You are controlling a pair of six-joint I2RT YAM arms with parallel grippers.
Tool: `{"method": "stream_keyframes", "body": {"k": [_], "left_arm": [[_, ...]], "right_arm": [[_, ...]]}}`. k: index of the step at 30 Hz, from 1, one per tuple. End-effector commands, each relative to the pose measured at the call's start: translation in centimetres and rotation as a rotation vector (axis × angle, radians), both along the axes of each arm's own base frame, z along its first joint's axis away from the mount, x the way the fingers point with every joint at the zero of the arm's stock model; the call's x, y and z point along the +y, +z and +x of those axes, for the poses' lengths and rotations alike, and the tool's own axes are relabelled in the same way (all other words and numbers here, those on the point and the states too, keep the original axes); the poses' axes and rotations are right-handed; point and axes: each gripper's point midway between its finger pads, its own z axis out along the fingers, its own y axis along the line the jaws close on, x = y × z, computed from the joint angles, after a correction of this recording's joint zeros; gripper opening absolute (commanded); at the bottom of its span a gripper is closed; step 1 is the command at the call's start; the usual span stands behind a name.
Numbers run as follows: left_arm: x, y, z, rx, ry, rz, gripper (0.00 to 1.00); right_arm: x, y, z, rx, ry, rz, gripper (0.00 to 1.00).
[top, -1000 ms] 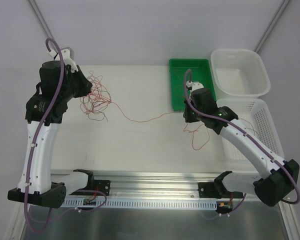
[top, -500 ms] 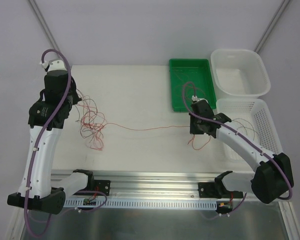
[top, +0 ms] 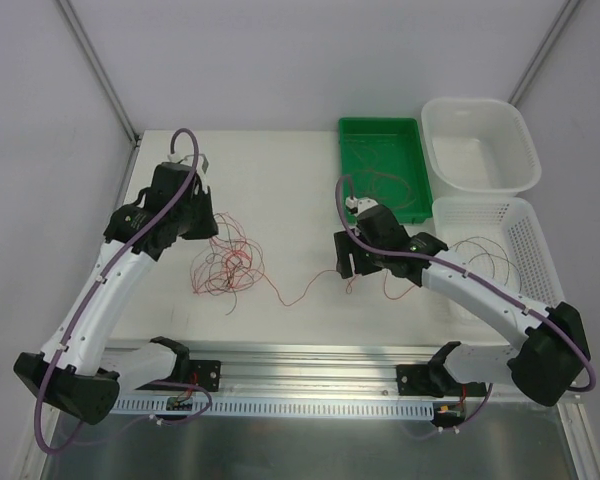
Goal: Untangle the cables
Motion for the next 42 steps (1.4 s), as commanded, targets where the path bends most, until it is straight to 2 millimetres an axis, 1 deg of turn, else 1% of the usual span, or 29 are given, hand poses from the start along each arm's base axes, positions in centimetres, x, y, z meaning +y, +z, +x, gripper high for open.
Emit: {"method": "stream_keyframes", "body": {"k": [1, 2, 3, 6, 7, 9, 11, 13, 14, 16, 17, 18, 19, 20, 21, 22, 23, 25, 26, 28, 30, 31, 34, 36, 37, 40, 42], "left_arm": [[-3.2, -0.2, -1.0, 0.020, -0.088, -0.123, 0.00], [-3.7, -0.4, -0.8, 0.019, -0.101, -0.139, 0.00], [-4.0, -1.3, -1.1, 0.044, -0.106, -0.146, 0.00], [-4.7, -2.6, -0.7, 0.068, -0.106, -0.173, 0.00], [-4.8, -3.8, -0.8, 0.092, -0.103, -0.174, 0.01], [-4.7, -5.0, -0.7, 0.111, -0.089, -0.164, 0.02], [-4.3, -5.8, -0.5, 0.119, -0.071, -0.145, 0.01], [-4.1, -6.6, -0.3, 0.131, -0.065, -0.126, 0.01], [-3.9, -6.8, -0.2, 0.131, -0.055, -0.114, 0.00], [-3.7, -6.8, -0.2, 0.124, -0.050, -0.103, 0.00], [-3.5, -6.8, -0.2, 0.119, -0.047, -0.099, 0.00], [-3.2, -6.8, -0.2, 0.115, -0.037, -0.091, 0.00], [-3.2, -6.4, -0.5, 0.101, -0.045, -0.093, 0.00], [-3.1, -6.3, -0.6, 0.092, -0.049, -0.093, 0.00], [-2.5, -6.4, -0.6, 0.080, -0.029, -0.073, 0.00], [-2.4, -5.9, -0.8, 0.062, -0.030, -0.075, 0.00], [-2.3, -5.8, -1.0, 0.055, -0.031, -0.076, 0.00], [-2.1, -5.7, -1.3, 0.045, -0.028, -0.083, 0.00], [-2.1, -5.7, -1.6, 0.046, -0.032, -0.087, 0.00], [-2.2, -5.8, -1.8, 0.050, -0.034, -0.094, 0.00], [-2.3, -6.0, -2.0, 0.057, -0.038, -0.097, 0.00], [-2.3, -6.0, -2.1, 0.057, -0.040, -0.097, 0.00], [-2.2, -6.0, -2.2, 0.053, -0.040, -0.096, 0.00], [-2.2, -5.9, -2.2, 0.051, -0.041, -0.099, 0.00], [-2.2, -5.9, -2.2, 0.052, -0.043, -0.097, 0.00], [-2.2, -5.9, -2.2, 0.052, -0.045, -0.097, 0.00], [-2.2, -6.0, -2.2, 0.054, -0.043, -0.098, 0.00]], "right_arm": [[3.4, 5.1, 0.8, -0.124, 0.101, 0.142, 0.75], [3.8, 5.5, 1.0, -0.133, 0.107, 0.159, 0.75], [4.4, 5.6, 0.7, -0.126, 0.128, 0.182, 0.76], [5.4, 5.6, 0.2, -0.104, 0.162, 0.216, 0.79], [5.4, 5.3, 0.2, -0.096, 0.157, 0.204, 0.79], [5.1, 4.6, 0.0, -0.080, 0.153, 0.183, 0.81], [5.5, 4.7, -0.4, -0.082, 0.185, 0.191, 0.81], [6.5, 4.9, -1.0, -0.072, 0.222, 0.208, 0.81], [7.1, 4.3, -0.9, -0.062, 0.229, 0.205, 0.81], [8.6, 4.0, -1.1, -0.051, 0.247, 0.215, 0.80], [9.4, 3.1, -0.8, -0.043, 0.249, 0.208, 0.80], [10.1, 2.6, -0.7, -0.036, 0.253, 0.206, 0.79], [11.0, 2.6, -0.4, -0.046, 0.264, 0.218, 0.77], [11.7, 1.3, -0.2, -0.024, 0.272, 0.201, 0.75], [12.5, 0.9, -0.3, -0.017, 0.292, 0.204, 0.72], [13.5, 1.3, 0.2, -0.033, 0.306, 0.220, 0.71], [14.1, -0.4, 0.2, -0.001, 0.321, 0.198, 0.71], [15.6, -1.0, 0.2, -0.006, 0.356, 0.194, 0.67], [16.5, -1.7, 0.1, 0.003, 0.373, 0.185, 0.65], [17.7, -2.1, 0.2, -0.007, 0.396, 0.194, 0.63], [18.5, -2.8, 0.2, -0.002, 0.414, 0.204, 0.60], [18.9, -3.6, 0.3, 0.005, 0.418, 0.200, 0.59], [19.9, -5.0, 0.1, 0.019, 0.443, 0.203, 0.59], [20.2, -5.6, 0.2, 0.020, 0.442, 0.197, 0.57], [20.3, -6.3, 0.3, 0.026, 0.440, 0.187, 0.57], [20.4, -7.1, 0.4, 0.032, 0.433, 0.169, 0.55], [20.5, -8.0, 0.3, 0.036, 0.436, 0.149, 0.54]]}}
